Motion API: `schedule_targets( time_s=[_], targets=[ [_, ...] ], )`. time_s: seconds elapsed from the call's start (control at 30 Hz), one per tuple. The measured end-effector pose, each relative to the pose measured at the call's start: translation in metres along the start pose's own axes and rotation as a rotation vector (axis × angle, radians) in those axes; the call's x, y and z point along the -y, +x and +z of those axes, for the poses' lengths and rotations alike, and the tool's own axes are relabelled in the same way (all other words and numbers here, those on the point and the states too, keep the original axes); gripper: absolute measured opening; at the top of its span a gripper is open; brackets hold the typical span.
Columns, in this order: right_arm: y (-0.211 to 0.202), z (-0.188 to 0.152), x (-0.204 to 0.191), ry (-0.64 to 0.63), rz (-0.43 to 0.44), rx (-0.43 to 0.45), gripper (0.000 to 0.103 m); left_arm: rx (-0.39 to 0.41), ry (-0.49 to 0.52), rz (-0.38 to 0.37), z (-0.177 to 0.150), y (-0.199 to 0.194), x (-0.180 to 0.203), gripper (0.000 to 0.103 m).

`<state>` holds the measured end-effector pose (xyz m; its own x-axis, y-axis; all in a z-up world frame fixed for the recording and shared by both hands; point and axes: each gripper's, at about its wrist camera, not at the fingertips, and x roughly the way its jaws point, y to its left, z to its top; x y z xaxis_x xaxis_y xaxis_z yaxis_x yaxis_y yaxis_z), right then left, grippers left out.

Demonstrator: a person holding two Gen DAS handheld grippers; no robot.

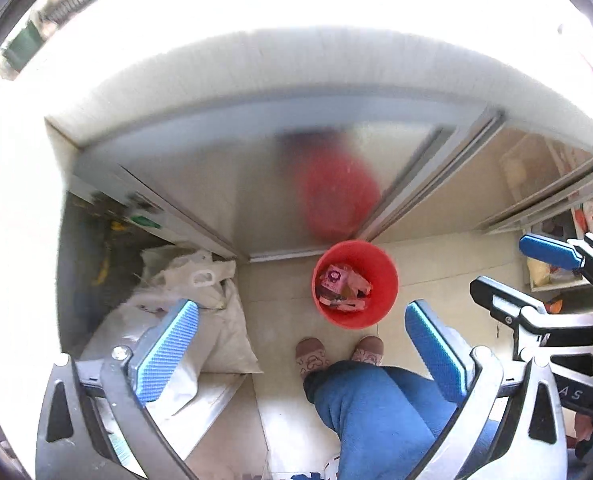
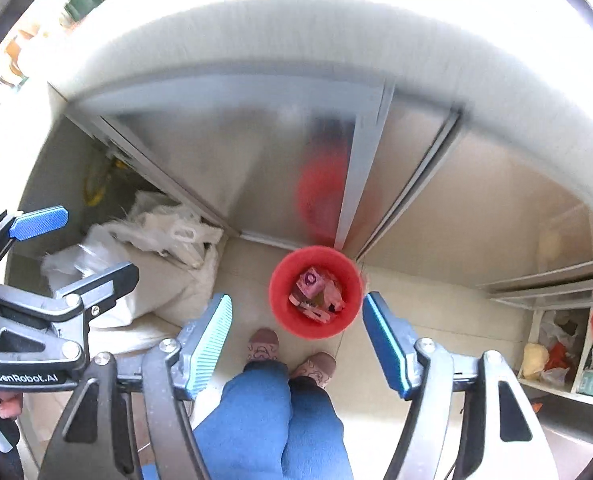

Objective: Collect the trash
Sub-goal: 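Raise both tools back over the counter toward the sauce packet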

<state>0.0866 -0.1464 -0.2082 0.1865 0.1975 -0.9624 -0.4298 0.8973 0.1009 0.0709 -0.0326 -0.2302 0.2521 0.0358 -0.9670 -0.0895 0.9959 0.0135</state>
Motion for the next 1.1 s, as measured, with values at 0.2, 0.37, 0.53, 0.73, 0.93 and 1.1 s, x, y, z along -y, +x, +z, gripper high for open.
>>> schedule_targets(
  time_s=[0.2, 0.37, 0.53, 0.73, 0.93, 1.1],
  targets=[
    [-0.045, 0.034, -0.011, -0.038, 0.000, 0.074, 0.067, 0.060, -0.039, 0.021, 0.024, -0.060, -0.010, 0.103],
    [-0.075, 0.073, -0.025, -0.099, 0.013, 0.157, 0.070, 0.133, -0.075, 0.059, 0.049, -0.103, -0.028, 0.103],
    [-0.085, 0.120, -0.052, -0.178, 0.033, 0.212, 0.074, 0.170, -0.131, 0.111, 0.076, -0.124, -0.061, 0.103],
    [-0.086, 0.181, -0.086, -0.267, 0.058, 0.225, 0.078, 0.188, -0.219, 0.147, 0.114, -0.130, -0.126, 0.103],
    [-0.065, 0.241, -0.140, -0.385, 0.098, 0.185, 0.082, 0.156, -0.324, 0.183, 0.135, -0.123, -0.201, 0.103],
    [-0.038, 0.276, -0.189, -0.524, 0.130, 0.140, 0.086, 0.103, -0.406, 0.224, 0.136, -0.110, -0.257, 0.103]
  ],
)
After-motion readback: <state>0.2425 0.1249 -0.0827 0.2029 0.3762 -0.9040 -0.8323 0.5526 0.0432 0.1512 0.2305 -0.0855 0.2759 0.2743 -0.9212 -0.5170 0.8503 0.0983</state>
